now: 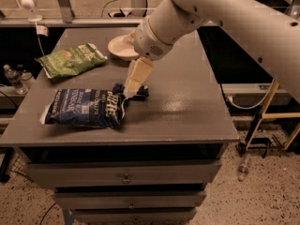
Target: Move rxbar blueberry near blue chip bag
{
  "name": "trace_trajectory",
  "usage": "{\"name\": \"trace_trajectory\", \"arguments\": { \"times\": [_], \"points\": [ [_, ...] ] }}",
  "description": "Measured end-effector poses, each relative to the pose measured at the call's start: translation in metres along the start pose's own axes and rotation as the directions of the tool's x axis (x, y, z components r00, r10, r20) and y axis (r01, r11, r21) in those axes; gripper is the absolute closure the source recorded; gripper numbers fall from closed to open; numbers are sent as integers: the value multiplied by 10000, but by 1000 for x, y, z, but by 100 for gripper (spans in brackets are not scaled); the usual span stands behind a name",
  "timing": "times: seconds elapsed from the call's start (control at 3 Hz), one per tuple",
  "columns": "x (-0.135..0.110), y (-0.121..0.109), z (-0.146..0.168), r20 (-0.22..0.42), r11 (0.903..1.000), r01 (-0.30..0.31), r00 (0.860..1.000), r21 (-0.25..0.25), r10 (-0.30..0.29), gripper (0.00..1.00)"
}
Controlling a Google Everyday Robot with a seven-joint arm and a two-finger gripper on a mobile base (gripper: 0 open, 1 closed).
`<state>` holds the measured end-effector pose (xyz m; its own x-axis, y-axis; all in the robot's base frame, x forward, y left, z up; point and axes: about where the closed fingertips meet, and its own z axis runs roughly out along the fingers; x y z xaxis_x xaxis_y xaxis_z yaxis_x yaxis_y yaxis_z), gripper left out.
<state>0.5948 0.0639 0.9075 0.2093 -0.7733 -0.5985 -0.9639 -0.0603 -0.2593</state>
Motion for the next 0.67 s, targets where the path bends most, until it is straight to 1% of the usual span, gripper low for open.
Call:
{"name": "trace_trajectory", "arguments": {
  "times": [0.33, 0.67],
  "points": [
    [46, 15, -26, -697, 9974, -714, 9951, -68, 708, 0],
    [100, 31, -62, -1372, 9852, -1710, 9761, -78, 1684, 0]
  ]
}}
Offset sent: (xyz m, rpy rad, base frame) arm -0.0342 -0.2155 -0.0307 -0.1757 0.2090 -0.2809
